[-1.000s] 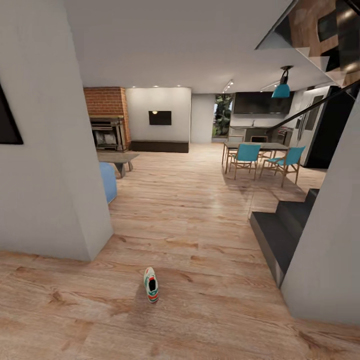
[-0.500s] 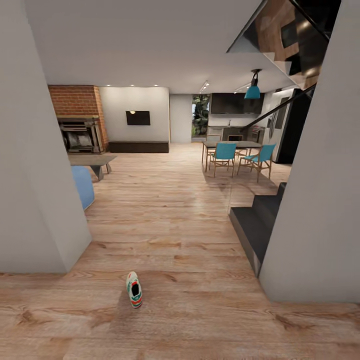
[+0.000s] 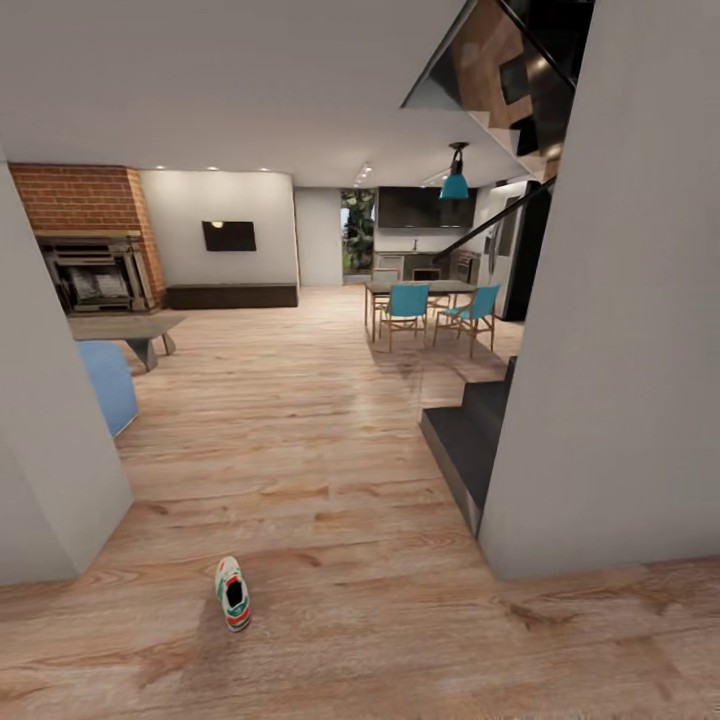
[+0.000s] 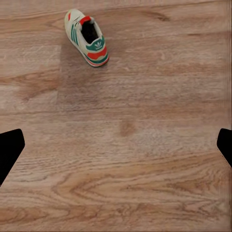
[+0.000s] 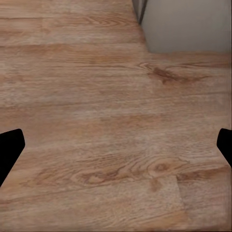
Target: Pick up the two gym shoes and the two sandals from the corridor floor and place them onto the hallstand (shoe rack) in the corridor, making sure they are on the rack and not on the floor. Arrange them so the two gym shoes are next to each other and the two sandals are next to each other.
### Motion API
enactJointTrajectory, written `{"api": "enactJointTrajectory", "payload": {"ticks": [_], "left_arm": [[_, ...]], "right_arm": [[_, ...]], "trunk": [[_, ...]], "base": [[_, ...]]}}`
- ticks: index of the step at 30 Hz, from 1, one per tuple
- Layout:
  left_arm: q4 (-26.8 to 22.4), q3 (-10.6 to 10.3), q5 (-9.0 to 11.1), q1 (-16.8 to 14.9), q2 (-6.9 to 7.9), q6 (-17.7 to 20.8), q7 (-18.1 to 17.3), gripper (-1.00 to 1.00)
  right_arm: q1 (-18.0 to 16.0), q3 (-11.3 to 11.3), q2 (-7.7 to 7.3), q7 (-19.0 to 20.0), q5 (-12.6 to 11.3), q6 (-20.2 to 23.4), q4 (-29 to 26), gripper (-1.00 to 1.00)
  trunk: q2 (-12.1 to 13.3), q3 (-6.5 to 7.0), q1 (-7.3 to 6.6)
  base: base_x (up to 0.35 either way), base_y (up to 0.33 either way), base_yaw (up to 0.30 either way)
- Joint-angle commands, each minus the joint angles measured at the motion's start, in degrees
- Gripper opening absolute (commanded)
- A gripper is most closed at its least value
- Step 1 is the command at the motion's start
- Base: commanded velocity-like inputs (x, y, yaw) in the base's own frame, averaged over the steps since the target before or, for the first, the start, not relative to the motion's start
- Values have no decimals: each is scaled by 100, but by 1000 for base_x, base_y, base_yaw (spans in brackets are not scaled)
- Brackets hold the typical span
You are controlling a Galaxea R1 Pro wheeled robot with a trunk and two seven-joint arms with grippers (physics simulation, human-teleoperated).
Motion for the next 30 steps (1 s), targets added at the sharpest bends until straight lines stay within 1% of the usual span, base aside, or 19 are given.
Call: {"api": "enactJointTrajectory", "payload": {"ticks": [1, 19, 30], "left_arm": [[2, -4, 29, -2, 1, -17, -2, 100], [3, -3, 27, -2, 0, -17, -2, 100], [3, -3, 28, -2, 0, -17, -2, 100]], "right_arm": [[-3, 6, -1, -3, -28, -17, 2, 100], [-3, 6, 0, -3, -28, -17, 14, 100], [-3, 6, 0, 5, -36, -17, 179, 100]], "trunk": [[-3, -5, 0], [-3, -5, 0], [-3, -5, 0]], "base": [[0, 0, -275], [0, 0, -275], [0, 0, -275]]}}
